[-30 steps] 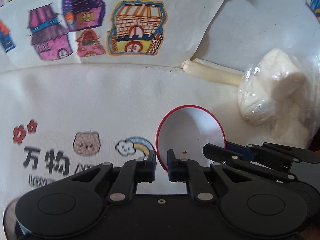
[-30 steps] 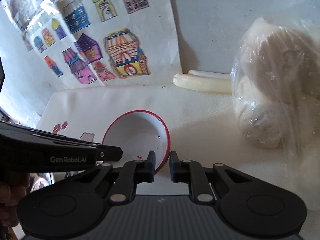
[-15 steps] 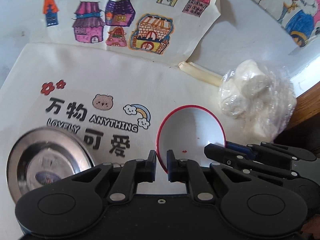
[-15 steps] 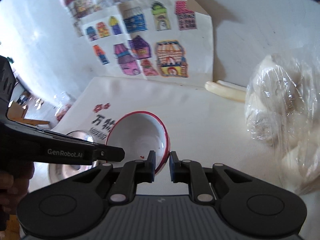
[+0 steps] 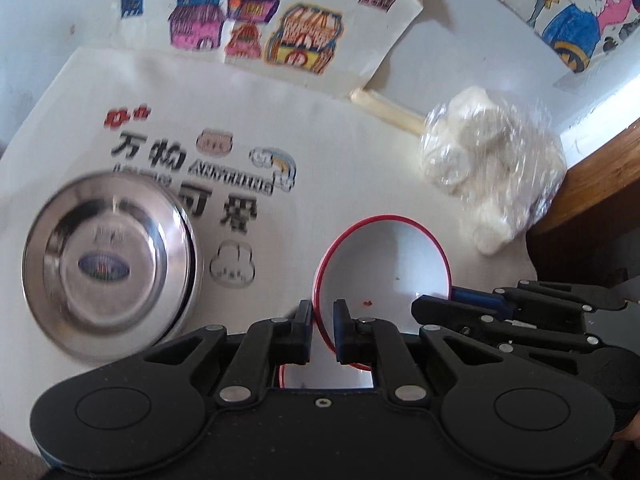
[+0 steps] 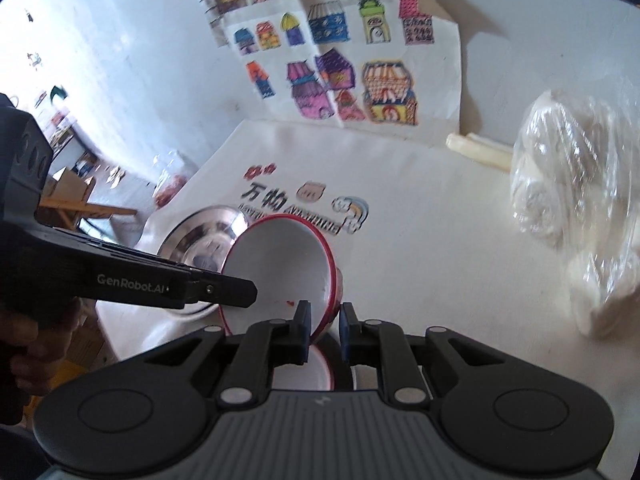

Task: Organize plates and bowls
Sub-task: 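Carry the white bowl into the steel bowl and lower it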

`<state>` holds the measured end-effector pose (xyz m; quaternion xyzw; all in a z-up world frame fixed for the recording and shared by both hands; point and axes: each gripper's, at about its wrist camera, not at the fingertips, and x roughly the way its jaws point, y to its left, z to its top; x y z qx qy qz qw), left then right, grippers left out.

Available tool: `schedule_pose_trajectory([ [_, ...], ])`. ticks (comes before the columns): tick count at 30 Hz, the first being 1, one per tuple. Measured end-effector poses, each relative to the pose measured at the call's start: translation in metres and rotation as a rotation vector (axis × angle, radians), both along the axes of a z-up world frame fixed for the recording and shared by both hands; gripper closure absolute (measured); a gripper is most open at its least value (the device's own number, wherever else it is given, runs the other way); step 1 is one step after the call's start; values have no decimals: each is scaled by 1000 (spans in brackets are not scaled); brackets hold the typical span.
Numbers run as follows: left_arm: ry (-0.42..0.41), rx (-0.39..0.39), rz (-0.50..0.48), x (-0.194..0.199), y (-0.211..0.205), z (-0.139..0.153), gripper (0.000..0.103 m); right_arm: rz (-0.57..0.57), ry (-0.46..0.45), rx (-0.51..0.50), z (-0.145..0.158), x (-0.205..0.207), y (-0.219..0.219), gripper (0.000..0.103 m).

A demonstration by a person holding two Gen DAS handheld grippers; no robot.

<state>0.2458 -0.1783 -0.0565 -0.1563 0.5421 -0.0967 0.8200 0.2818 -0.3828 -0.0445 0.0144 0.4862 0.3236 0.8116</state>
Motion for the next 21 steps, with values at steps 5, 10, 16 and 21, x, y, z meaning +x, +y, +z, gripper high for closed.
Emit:
schedule_pose_trajectory([
  [5,33,-2,9,-19,1,-9,92,46,31,-11,-3,-11,1,87],
  [10,60,17,13,-31,0,-15,92,80,72,-32,-8,-18,5,87],
  [16,84,6,33,-38,3,-19,92,96,116,-46,-13,-28,8,85],
  [21,102,-6,40,-38,5,-24,92,102,148,-64,-19,-29,11,85],
])
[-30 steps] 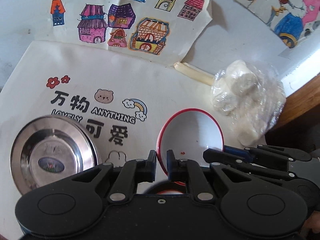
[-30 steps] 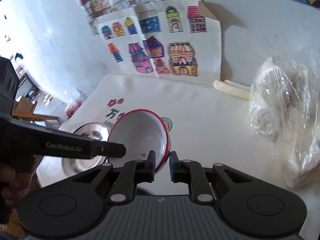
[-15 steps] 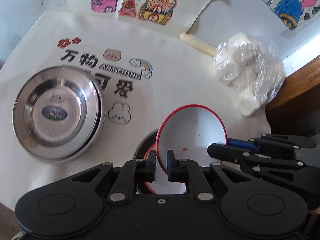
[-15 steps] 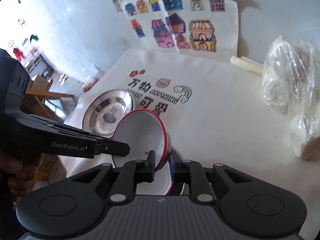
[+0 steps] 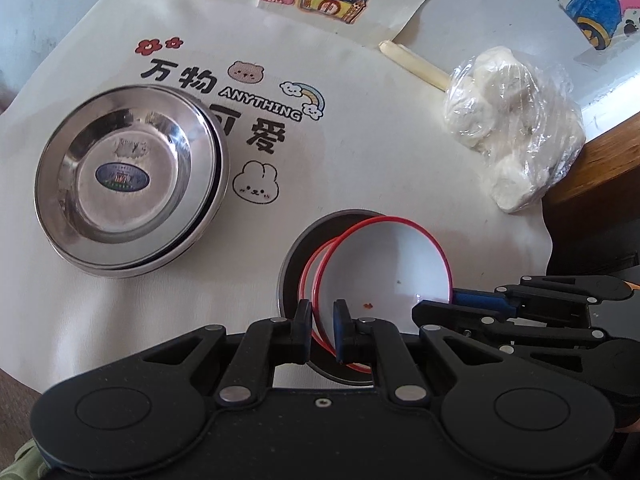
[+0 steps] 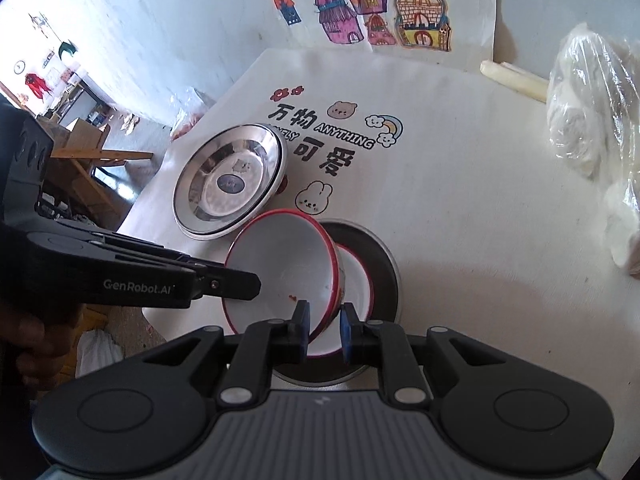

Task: Organize plates and bowls
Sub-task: 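Carry the white bowl into the steel bowl and lower it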

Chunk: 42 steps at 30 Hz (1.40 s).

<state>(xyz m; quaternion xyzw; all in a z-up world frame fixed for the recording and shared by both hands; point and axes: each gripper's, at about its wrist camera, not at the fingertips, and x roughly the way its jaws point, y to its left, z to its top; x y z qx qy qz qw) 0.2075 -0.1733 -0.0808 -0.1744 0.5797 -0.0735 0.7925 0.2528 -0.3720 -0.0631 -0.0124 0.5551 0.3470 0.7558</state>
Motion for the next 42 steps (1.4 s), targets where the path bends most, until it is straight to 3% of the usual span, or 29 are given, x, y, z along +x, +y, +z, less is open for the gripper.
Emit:
schedule_pose_trajectory([
  [17,34,18,-41,6,-10,-10,92,-43,45,-23,-11,0,-3,85],
  [42,36,10,3,7,-6,-14,91,-25,62,-38,-17,5,3,84],
])
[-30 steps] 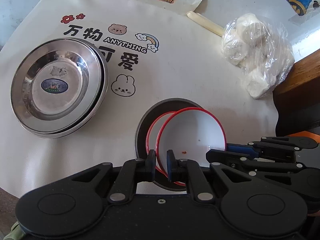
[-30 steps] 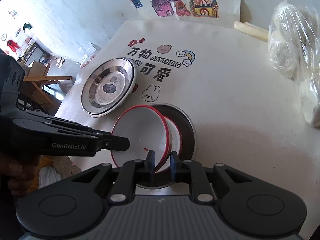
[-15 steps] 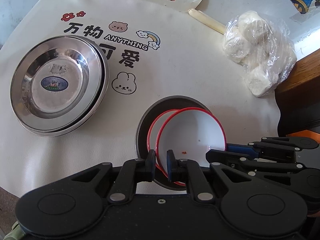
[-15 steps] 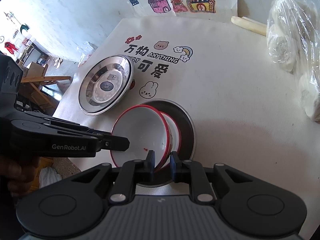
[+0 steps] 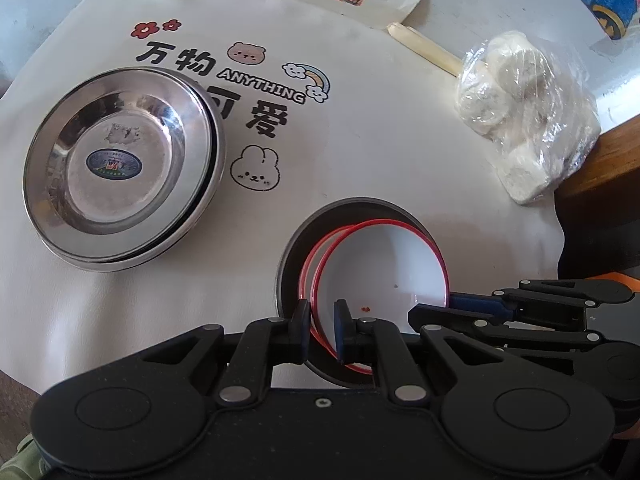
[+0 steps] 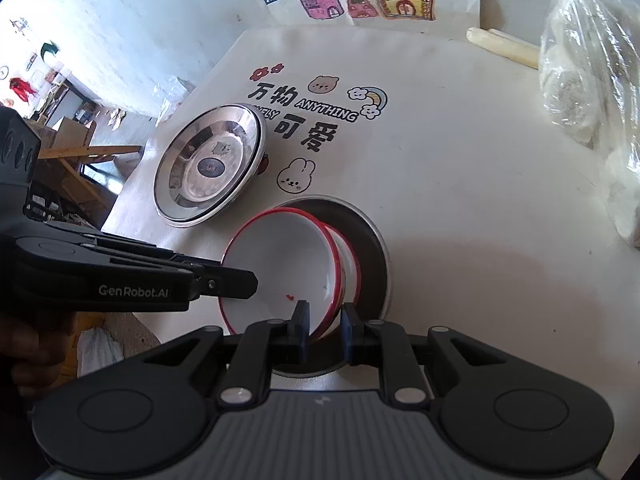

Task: Organize plates and bowls
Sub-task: 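Carry the white bowl into the steel bowl and lower it, then open both tools and release the white bowl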

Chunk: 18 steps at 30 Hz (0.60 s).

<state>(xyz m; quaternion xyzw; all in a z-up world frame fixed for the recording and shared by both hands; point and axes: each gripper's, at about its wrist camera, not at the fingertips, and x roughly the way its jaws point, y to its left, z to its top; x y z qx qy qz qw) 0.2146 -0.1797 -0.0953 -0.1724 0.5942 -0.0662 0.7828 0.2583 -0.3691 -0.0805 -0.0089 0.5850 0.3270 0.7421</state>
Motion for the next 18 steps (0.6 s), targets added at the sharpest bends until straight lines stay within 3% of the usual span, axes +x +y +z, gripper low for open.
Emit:
schedule_pose_trajectory([
  [6,-2,-1,12,3,1,-1,89,3,5,-10,-2,5,2,77],
  [18,-21,40,-11,10,-4,4,82,-14,6,24,-1,8,-6,76],
])
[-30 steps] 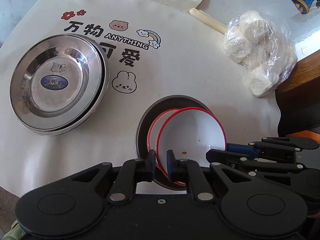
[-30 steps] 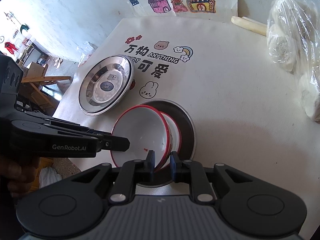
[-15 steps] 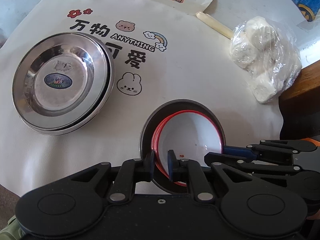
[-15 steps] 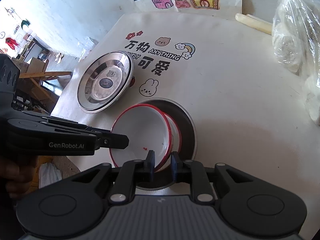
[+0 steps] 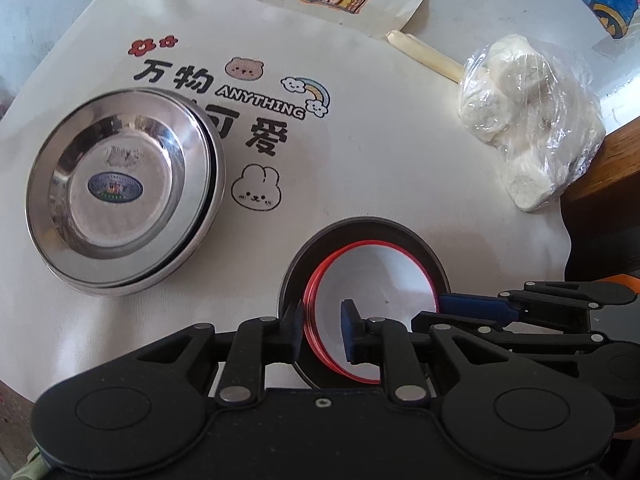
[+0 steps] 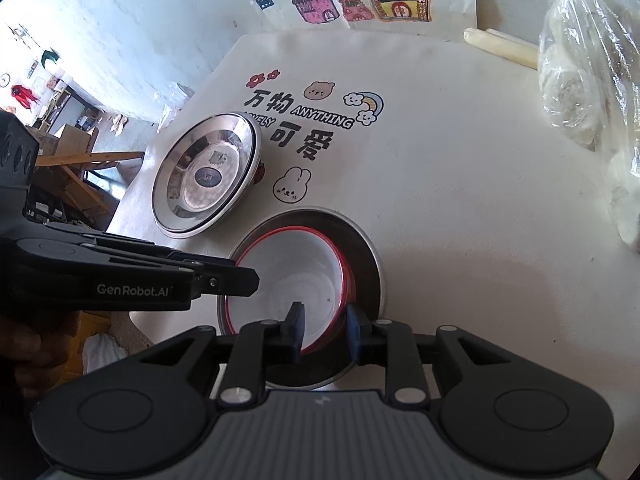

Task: Organize plates and bowls
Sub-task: 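Open both tools and release the white bowl, then move both tools to the rim of the steel bowl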

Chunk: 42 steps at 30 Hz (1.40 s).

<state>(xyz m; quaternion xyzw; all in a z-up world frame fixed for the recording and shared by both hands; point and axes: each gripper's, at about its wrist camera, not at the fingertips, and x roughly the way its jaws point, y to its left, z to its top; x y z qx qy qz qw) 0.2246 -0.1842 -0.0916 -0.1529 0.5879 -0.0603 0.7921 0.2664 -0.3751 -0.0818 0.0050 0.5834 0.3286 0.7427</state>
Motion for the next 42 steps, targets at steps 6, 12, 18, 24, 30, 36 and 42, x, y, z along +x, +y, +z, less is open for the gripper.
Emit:
schedule_pose_trajectory([
  [6,-39,19,13,-2,5,9,61,-11,-25,13,6,-1,-4,72],
  [12,-123,8,75,-9,16,20,24,-34,-65,17,17,-1,-12,55],
  [18,-230,14,150,-20,31,34,1,-63,-98,-6,24,-1,-19,32],
  [24,-220,56,160,-30,43,28,1,-104,-123,-21,27,0,-28,6],
  [30,-96,134,173,-36,48,7,1,-171,-177,-185,19,3,-32,0],
  [36,-58,146,151,-38,42,0,1,-190,-143,-257,5,5,-38,0],
  [42,-2,174,118,-36,36,-12,1,-170,-139,-265,0,4,-36,0],
])
